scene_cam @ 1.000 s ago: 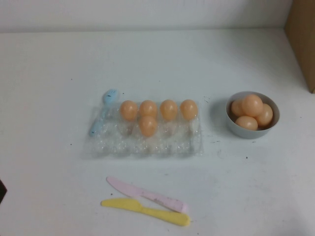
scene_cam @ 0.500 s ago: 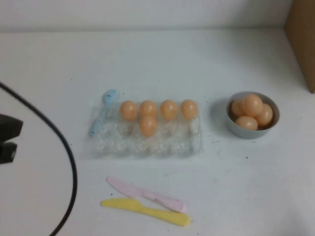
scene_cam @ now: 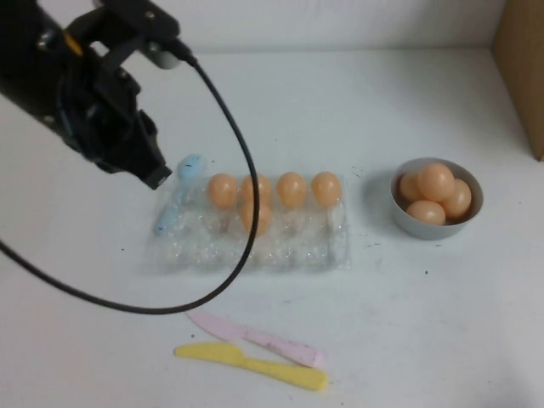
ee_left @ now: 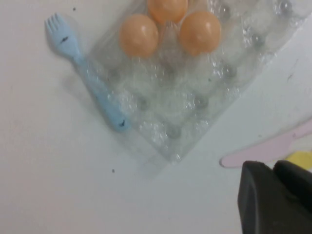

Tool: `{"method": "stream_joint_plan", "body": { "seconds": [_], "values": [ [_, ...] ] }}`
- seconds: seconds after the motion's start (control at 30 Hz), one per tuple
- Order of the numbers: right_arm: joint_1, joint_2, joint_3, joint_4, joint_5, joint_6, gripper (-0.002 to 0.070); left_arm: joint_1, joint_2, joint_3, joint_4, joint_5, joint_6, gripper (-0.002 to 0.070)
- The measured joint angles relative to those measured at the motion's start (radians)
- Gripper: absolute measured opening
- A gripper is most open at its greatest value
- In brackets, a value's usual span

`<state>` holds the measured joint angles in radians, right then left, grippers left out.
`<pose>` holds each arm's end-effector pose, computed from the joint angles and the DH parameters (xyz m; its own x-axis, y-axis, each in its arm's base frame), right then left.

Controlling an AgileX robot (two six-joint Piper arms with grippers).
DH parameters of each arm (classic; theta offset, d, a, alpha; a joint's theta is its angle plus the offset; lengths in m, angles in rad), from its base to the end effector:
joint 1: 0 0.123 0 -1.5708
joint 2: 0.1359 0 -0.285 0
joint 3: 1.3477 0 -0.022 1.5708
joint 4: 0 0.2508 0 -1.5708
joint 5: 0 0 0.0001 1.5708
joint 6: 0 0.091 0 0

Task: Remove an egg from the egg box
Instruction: Pick up the egg from the plastic box

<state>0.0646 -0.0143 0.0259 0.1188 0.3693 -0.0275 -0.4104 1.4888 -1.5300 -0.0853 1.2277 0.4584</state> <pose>0.0522 0.0073 0.1722 -0.2944 0.0643 -0.9535 -0.0812 0.9924 0.0920 0.2744 -0.1274 0.3807 -0.5626 0.6976 -0.4436 0.7321 0.6697 0.1247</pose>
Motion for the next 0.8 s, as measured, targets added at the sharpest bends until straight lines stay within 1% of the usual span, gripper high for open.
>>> {"method": "stream_joint_plan", "body": {
  "seconds": [0.1,0.17,0.23,0.3,0.37,0.47,0.57,0.67,0.8],
  "values": [
    [0.0,0.0,0.0,0.0,0.0,0.0,-0.0017,-0.033,0.087,-0.072,0.025,-0.007,0.047,0.0081],
    [0.0,0.0,0.0,0.0,0.0,0.0,-0.0017,-0.052,0.138,-0.105,0.033,-0.021,0.139,0.0174],
    [0.0,0.0,0.0,0.0,0.0,0.0,-0.0017,-0.069,0.178,-0.12,0.034,-0.034,0.271,0.0284],
    [0.0,0.0,0.0,0.0,0.0,0.0,-0.0017,-0.082,0.208,-0.121,0.036,-0.053,0.372,0.0383],
    [0.0,0.0,0.0,0.0,0.0,0.0,-0.0017,-0.084,0.239,-0.121,0.036,-0.081,0.435,0.0438],
    [0.0,0.0,0.0,0.0,0.0,0.0,-0.0017,-0.084,0.288,-0.123,0.036,-0.116,0.467,0.0465],
    [0.0,0.0,0.0,0.0,0.0,0.0,-0.0017,-0.084,0.332,-0.123,0.036,-0.136,0.483,0.0473],
    [0.0,0.0,0.0,0.0,0.0,0.0,-0.0017,-0.084,0.376,-0.123,0.021,-0.168,0.557,0.0473],
    [0.0,0.0,0.0,0.0,0.0,0.0,-0.0017,-0.084,0.412,-0.123,-0.031,-0.217,0.651,0.0473]
  ]
}}
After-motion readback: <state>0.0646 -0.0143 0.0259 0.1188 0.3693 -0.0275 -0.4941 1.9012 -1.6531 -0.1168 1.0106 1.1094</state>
